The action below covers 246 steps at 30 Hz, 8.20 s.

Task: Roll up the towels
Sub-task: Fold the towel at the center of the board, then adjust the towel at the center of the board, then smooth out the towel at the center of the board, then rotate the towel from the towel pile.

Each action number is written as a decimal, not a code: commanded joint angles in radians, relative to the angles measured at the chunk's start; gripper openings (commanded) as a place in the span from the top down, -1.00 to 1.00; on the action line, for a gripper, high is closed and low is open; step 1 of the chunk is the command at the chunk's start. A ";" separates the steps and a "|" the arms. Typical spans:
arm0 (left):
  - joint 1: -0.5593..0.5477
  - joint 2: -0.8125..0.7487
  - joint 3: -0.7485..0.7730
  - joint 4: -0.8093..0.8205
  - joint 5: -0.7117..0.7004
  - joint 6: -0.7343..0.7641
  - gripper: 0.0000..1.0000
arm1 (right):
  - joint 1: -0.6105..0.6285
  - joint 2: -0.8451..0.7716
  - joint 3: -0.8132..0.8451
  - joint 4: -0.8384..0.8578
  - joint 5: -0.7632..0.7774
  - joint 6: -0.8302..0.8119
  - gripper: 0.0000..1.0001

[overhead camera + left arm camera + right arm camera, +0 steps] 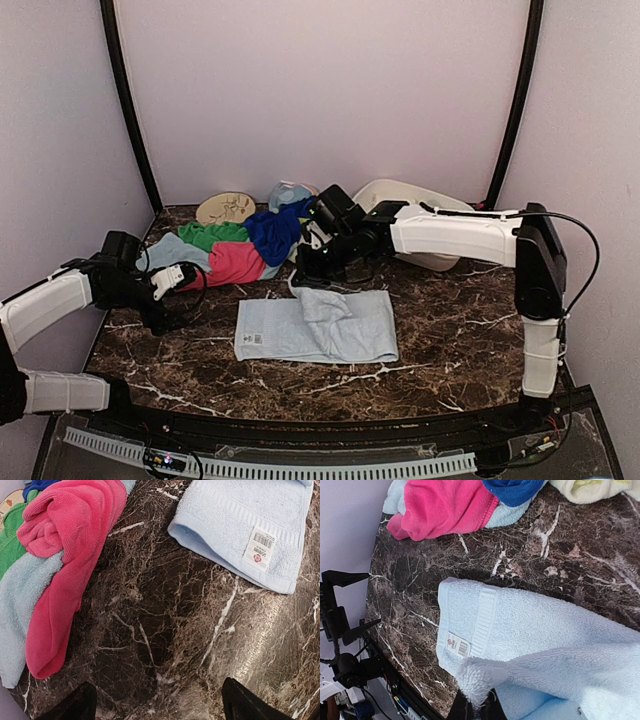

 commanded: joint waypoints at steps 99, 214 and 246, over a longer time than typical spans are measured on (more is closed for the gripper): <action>-0.295 0.593 0.370 0.151 0.248 -0.472 -0.34 | 0.249 -0.021 -0.320 0.108 0.102 -0.198 -0.09; -0.518 0.421 0.335 -0.066 0.185 -0.298 -0.38 | -0.069 -0.302 -0.512 0.111 0.167 -0.225 -0.23; -0.522 0.313 0.180 0.053 -0.013 -0.254 -0.62 | -0.151 -0.167 -0.683 0.164 0.149 -0.112 0.22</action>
